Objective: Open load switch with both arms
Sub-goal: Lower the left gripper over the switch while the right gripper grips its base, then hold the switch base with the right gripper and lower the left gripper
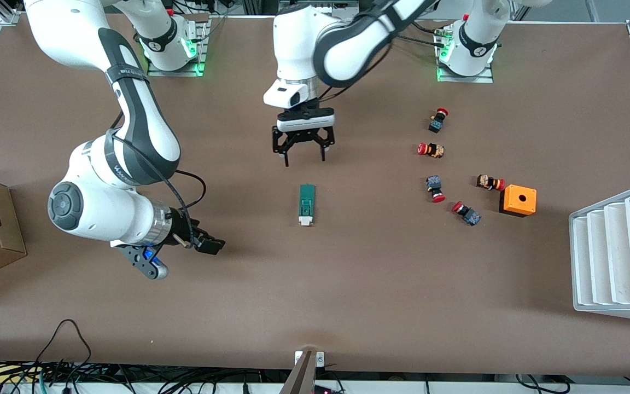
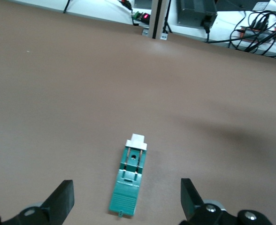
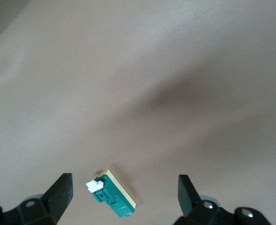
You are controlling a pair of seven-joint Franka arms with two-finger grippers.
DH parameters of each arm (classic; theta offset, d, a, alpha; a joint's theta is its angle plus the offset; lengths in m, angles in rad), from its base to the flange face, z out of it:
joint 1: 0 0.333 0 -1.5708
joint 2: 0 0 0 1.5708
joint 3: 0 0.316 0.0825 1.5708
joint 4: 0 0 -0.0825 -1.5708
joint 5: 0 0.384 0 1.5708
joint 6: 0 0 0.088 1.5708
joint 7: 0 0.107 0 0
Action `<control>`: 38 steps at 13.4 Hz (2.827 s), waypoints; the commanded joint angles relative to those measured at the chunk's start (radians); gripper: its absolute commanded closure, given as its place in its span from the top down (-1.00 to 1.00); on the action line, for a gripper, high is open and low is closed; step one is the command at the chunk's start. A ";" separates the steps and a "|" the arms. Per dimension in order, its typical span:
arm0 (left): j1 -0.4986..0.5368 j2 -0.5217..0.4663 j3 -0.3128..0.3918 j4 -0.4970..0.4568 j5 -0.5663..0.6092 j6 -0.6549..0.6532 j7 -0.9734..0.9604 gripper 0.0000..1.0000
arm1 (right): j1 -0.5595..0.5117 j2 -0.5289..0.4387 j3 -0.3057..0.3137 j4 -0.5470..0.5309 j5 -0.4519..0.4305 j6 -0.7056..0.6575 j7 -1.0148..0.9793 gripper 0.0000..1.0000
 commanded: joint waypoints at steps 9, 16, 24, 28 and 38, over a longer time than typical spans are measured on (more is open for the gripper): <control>-0.011 0.154 0.006 -0.115 0.652 0.016 -0.460 1.00 | 0.049 0.083 0.002 -0.012 0.020 0.150 0.071 0.98; -0.036 0.276 0.003 -0.091 0.847 -0.125 -0.529 1.00 | 0.109 0.167 0.048 0.007 0.050 0.258 0.341 0.98; -0.056 0.405 0.001 -0.020 0.955 -0.222 -0.549 1.00 | 0.112 0.219 0.129 0.042 0.124 0.195 0.644 0.98; -0.059 0.436 0.001 -0.020 0.991 -0.248 -0.552 0.87 | 0.152 0.308 0.154 0.125 0.121 0.195 0.780 0.98; -0.061 0.447 0.000 -0.020 1.021 -0.265 -0.584 -0.70 | 0.169 0.350 0.139 0.161 0.121 0.163 0.826 0.60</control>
